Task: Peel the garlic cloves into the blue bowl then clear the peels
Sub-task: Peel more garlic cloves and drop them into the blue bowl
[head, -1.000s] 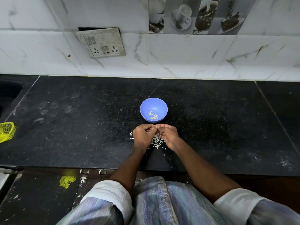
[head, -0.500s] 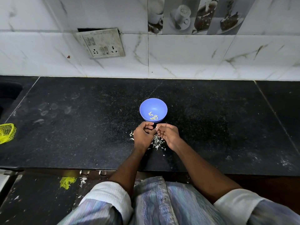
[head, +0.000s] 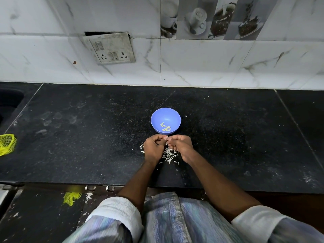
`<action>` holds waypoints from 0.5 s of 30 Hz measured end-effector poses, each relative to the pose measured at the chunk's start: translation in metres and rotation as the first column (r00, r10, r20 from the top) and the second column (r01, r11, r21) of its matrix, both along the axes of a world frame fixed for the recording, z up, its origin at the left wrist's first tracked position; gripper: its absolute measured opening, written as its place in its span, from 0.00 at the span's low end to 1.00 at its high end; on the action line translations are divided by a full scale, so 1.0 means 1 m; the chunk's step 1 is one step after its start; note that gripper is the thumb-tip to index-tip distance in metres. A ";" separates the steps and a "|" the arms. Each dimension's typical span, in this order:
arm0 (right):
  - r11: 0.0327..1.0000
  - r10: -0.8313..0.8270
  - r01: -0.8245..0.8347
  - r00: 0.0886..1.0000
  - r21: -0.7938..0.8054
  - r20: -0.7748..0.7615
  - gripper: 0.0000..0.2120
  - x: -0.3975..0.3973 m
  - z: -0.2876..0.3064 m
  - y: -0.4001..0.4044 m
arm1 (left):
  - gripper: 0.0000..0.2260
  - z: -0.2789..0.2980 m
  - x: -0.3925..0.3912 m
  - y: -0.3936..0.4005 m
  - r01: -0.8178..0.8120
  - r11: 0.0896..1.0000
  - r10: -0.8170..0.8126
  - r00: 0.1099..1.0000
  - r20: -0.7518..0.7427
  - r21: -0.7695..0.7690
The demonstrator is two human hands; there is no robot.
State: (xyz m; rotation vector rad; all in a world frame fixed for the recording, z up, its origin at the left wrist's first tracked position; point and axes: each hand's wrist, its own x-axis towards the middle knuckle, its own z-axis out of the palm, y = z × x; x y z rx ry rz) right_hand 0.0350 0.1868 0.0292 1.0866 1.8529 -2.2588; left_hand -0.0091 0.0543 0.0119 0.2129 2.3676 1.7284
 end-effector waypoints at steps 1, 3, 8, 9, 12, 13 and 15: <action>1.000 -0.014 0.014 1.000 0.025 0.005 0.06 -0.001 0.001 0.000 | 0.02 0.002 -0.001 0.001 -0.045 0.999 0.044 0.998 0.035 0.020; 0.998 -0.038 0.037 0.999 0.044 0.009 0.06 -0.002 0.002 0.001 | 0.04 0.002 -0.005 0.002 -0.141 0.990 0.137 0.984 0.114 0.027; 0.996 -0.064 0.065 0.998 -0.057 0.015 0.05 -0.003 0.000 0.002 | 0.15 -0.001 -0.004 0.001 -0.113 0.981 0.128 0.988 0.086 -0.159; 0.995 -0.065 0.066 0.998 -0.071 0.023 0.05 -0.003 0.000 0.002 | 0.15 -0.001 -0.003 0.000 -0.098 0.970 0.110 0.993 0.045 -0.221; 0.993 -0.076 0.080 0.996 -0.091 0.039 0.05 -0.002 -0.001 0.002 | 0.07 0.001 -0.003 0.001 -0.012 0.957 0.007 1.000 -0.021 -0.290; 0.992 -0.076 0.080 0.996 -0.095 0.043 0.04 -0.002 -0.001 0.002 | 0.08 0.003 -0.003 0.000 0.018 0.955 -0.026 0.999 -0.021 -0.295; 0.993 -0.066 0.070 0.997 -0.092 0.046 0.06 -0.001 -0.002 0.002 | 0.11 0.006 -0.001 0.000 0.047 0.946 -0.059 0.998 -0.029 -0.321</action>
